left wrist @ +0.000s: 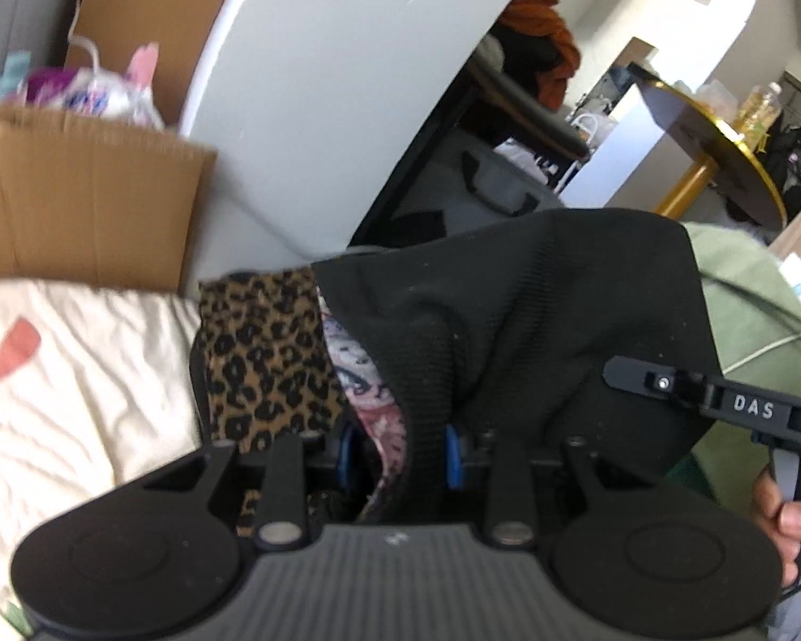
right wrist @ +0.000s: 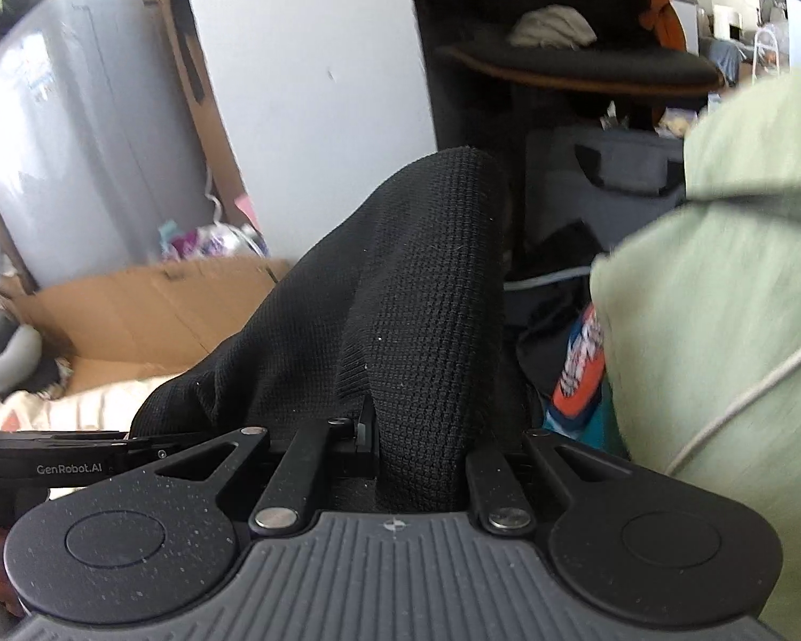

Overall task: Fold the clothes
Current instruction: 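Lower the black garment with both grippers onto the leopard-print pile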

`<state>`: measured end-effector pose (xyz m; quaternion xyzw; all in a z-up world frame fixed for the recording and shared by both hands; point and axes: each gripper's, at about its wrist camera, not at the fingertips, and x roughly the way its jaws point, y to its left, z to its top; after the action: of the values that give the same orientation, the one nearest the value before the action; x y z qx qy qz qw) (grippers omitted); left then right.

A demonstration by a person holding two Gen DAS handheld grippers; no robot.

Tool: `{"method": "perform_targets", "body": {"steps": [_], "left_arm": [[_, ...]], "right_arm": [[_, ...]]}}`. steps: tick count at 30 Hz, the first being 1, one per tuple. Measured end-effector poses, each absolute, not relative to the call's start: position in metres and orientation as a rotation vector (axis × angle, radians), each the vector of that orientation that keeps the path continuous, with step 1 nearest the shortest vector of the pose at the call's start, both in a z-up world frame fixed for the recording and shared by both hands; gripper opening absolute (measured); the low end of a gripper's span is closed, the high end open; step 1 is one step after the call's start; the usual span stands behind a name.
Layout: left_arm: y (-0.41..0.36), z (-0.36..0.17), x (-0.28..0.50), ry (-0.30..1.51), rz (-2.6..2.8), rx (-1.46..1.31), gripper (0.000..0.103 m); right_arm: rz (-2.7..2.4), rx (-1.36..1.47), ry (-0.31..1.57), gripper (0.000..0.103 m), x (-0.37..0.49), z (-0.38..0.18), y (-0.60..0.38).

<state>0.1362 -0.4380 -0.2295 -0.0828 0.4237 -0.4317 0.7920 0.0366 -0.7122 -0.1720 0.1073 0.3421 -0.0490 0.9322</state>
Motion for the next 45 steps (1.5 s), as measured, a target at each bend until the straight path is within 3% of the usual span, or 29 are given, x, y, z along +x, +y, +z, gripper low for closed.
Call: {"method": "perform_targets", "body": {"steps": [15,31,36,45], "left_arm": [[-0.454,-0.294,0.192,0.966,-0.919,-0.243,0.034],[-0.475,-0.329,0.240,1.001,-0.863,-0.262,0.033],[-0.481,-0.340,0.248,1.016,-0.837,-0.252,0.033],[-0.482,-0.347,0.256,1.034,-0.797,-0.294,0.033]], "right_arm": [[-0.116,0.228,0.738,0.010,0.106,-0.244,-0.735],[-0.103,0.268,0.763,0.011,0.171,-0.295,-0.759],[-0.137,0.278,0.775,0.020,0.189,-0.314,-0.772],[-0.180,0.222,0.826,0.025,0.228,-0.337,-0.778]]}}
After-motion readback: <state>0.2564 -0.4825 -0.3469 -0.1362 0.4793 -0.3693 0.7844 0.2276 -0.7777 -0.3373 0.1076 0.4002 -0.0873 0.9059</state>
